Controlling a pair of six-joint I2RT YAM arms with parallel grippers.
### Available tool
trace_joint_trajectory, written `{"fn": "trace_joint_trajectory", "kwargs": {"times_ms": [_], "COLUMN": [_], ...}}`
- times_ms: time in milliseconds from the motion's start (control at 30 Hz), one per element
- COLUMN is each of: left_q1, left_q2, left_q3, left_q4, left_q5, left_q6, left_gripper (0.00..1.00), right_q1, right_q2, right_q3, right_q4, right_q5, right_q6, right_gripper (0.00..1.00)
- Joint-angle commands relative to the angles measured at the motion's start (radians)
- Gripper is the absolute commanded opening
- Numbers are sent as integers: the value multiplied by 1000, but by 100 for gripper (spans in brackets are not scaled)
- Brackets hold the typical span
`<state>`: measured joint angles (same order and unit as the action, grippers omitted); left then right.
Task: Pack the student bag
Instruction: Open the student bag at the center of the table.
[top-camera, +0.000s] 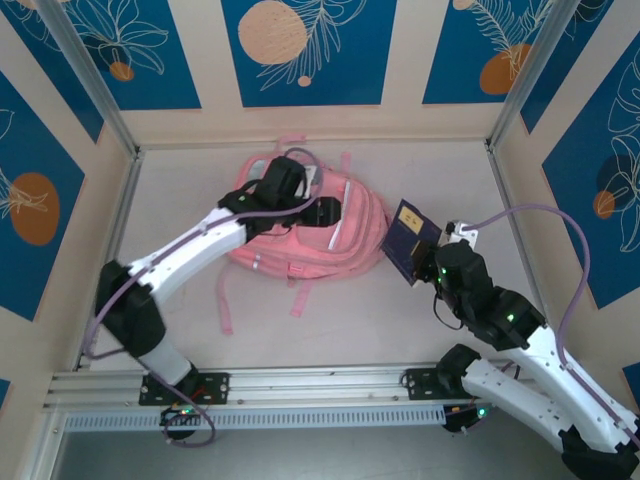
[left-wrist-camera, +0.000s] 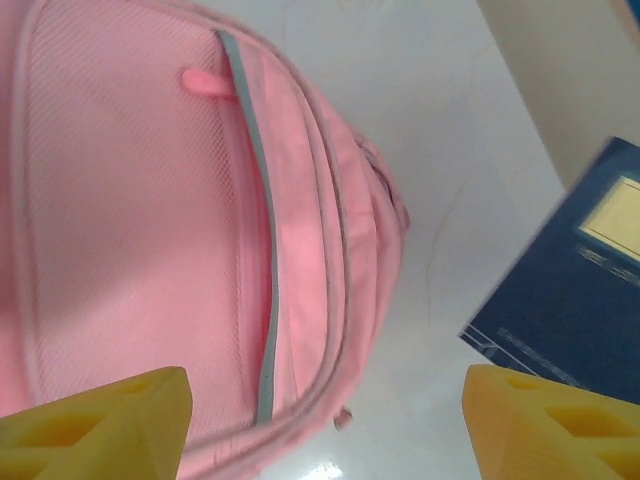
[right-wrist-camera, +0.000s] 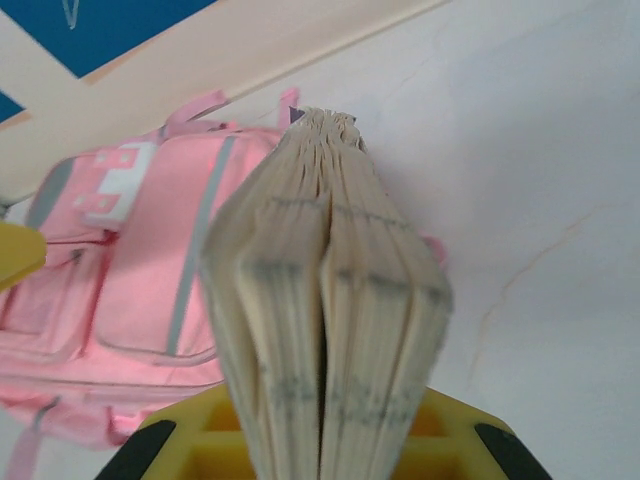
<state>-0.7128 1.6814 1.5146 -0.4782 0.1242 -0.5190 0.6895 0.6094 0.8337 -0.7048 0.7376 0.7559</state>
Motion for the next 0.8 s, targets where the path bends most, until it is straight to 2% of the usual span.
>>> {"fn": "trace_joint_trajectory", "kwargs": {"times_ms": [0, 233, 400, 500, 600, 667, 700, 767], "left_q1": [-6, -6, -7, -9, -14, -18, -20, -18], "left_q2": [128, 398, 485, 501, 501, 503, 501, 478], "left_q3": [161, 428, 457, 446, 433, 436, 437, 437], "left_q4": [-111, -201, -213, -208, -187, -187, -193, -205], "left_q5": [-20, 54, 71, 85, 109, 120, 125, 126], "left_q6": [101, 119, 104, 98, 93, 97, 98, 105], "left_gripper": [67, 55, 52, 46, 28, 6, 0, 0], "right_q1": [-6, -36, -64, -77, -89, -95, -99, -105], "right_q2": [-33, -96, -104, -108, -105, -102, -100, -96], "right_q3": [20, -15, -12, -19, -37, -45, -45, -41], "right_q4": [-4, 35, 34, 49, 76, 83, 85, 83], "right_q5": [93, 43, 0, -32, -73, -86, -90, -94], "right_q6": [-74, -151, -160, -162, -163, -155, -152, -150], "right_gripper": [0, 0, 0, 0, 1, 1, 1, 1]}}
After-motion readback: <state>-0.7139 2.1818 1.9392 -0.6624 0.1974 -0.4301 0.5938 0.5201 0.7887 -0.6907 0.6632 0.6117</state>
